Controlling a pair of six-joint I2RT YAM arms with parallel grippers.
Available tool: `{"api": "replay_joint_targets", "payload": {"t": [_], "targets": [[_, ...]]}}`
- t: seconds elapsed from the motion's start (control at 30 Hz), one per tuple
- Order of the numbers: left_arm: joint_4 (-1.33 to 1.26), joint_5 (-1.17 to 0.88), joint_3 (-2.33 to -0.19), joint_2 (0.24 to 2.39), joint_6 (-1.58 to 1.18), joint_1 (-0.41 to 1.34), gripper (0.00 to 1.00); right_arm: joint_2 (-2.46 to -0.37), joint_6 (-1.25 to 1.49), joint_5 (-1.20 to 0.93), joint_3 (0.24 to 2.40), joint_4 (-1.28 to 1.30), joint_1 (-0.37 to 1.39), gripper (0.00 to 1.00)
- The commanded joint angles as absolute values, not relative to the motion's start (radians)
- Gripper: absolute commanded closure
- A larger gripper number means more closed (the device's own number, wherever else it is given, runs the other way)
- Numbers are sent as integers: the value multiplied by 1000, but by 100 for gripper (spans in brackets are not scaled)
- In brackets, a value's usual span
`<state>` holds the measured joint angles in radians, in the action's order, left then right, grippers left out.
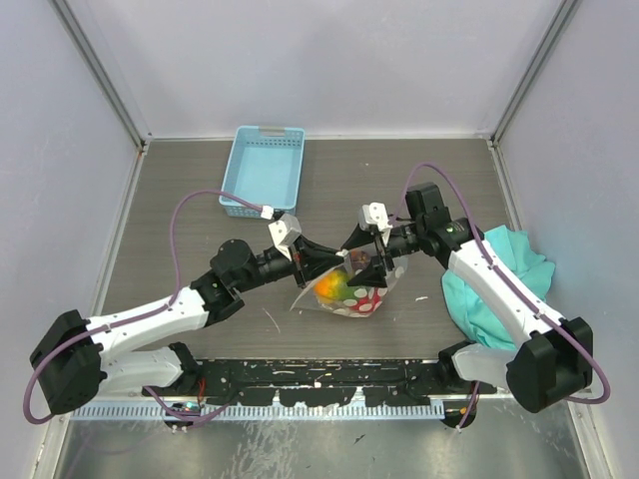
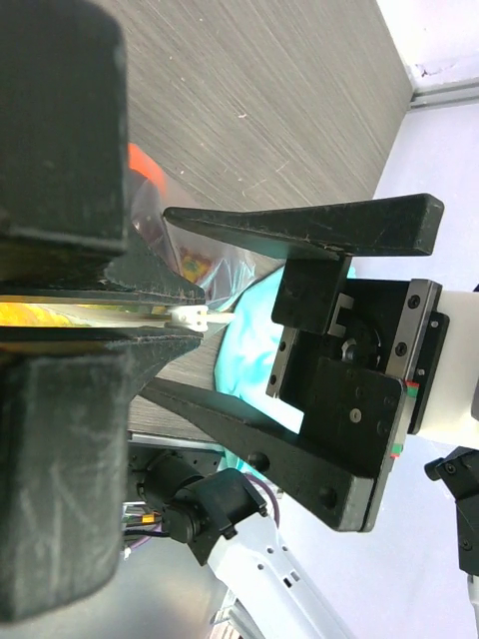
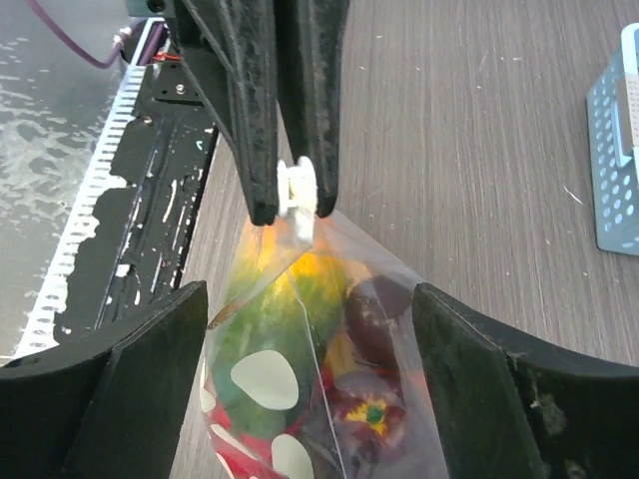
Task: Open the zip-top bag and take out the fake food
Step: Unzip the zipper food storage bag at the center of the board.
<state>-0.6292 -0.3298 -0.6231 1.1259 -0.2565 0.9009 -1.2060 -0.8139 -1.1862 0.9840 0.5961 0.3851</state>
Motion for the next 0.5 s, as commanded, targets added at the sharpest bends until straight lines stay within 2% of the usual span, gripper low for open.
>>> {"api": "replay_joint_targets", "payload": {"t": [0.0,0.17,0.47], "targets": [[-750,-326,-617,1109,-272,897,100,-1175,-800,-1136,995,549,389,15],[-749,-301,-598,1087,-275,897,100,-1168,-808,-1137,998,561,389,25],[-686,-305,-574,1031,-255,893,100,-1155,-900,-1210,1062,698,318,18]]}}
